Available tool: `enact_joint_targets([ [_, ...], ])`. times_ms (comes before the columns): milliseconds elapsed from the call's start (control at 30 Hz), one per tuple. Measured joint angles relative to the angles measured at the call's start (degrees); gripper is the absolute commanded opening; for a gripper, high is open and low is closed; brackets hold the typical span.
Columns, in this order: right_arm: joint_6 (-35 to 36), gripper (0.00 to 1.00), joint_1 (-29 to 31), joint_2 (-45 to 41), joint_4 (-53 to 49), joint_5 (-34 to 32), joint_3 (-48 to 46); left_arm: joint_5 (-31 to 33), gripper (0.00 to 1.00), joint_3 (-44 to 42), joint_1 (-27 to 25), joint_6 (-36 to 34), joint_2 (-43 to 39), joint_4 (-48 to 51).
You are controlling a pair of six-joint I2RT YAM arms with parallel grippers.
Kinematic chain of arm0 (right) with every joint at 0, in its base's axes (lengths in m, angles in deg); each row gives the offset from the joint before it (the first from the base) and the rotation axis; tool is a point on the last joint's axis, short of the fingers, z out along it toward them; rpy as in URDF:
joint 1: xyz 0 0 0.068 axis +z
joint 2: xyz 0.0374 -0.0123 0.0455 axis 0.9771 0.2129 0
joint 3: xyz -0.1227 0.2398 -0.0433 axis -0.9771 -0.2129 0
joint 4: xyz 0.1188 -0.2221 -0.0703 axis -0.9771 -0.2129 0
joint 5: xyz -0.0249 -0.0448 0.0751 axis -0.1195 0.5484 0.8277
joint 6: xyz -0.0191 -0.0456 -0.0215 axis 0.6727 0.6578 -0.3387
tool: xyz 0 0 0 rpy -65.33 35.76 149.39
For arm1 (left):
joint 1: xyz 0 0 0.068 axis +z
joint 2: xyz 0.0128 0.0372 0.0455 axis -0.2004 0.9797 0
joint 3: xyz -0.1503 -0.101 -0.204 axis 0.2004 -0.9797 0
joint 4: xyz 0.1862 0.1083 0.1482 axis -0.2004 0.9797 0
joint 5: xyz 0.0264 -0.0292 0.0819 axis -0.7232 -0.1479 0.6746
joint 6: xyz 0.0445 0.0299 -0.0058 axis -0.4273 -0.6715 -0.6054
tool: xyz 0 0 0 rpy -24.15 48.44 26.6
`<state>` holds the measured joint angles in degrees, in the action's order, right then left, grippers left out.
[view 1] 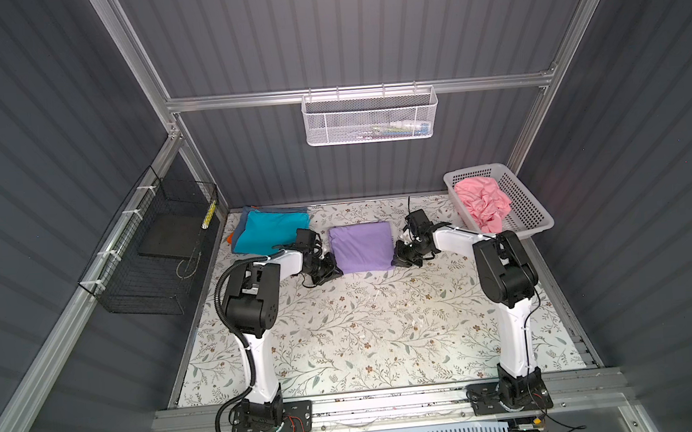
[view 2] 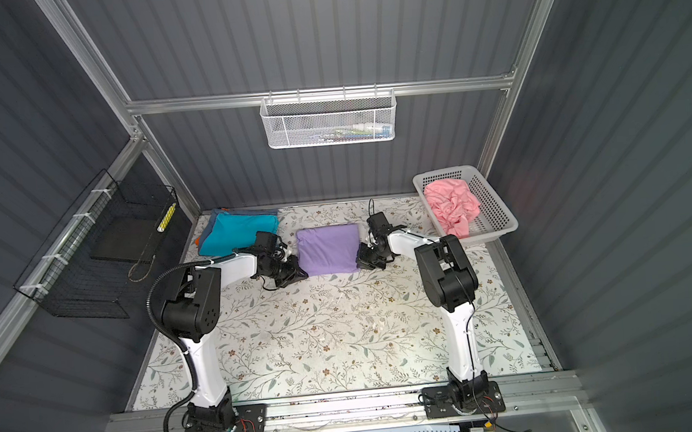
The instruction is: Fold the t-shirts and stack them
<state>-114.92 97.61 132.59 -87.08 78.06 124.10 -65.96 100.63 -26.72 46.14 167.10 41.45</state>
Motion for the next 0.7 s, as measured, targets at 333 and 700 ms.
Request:
enact_joint_targets([
  [333, 0.07, 0.0, -2.38, -2.84, 0.79, 1.95, -3.02, 0.15, 0.0, -1.64, 0.07, -2.14, -1.57, 1.77],
  [700, 0.57, 0.45, -1.92, -4.79, 1.11, 0.44, -5.4, 2.6, 0.52, -3.5, -0.24, -2.12, -9.88, 5.99],
])
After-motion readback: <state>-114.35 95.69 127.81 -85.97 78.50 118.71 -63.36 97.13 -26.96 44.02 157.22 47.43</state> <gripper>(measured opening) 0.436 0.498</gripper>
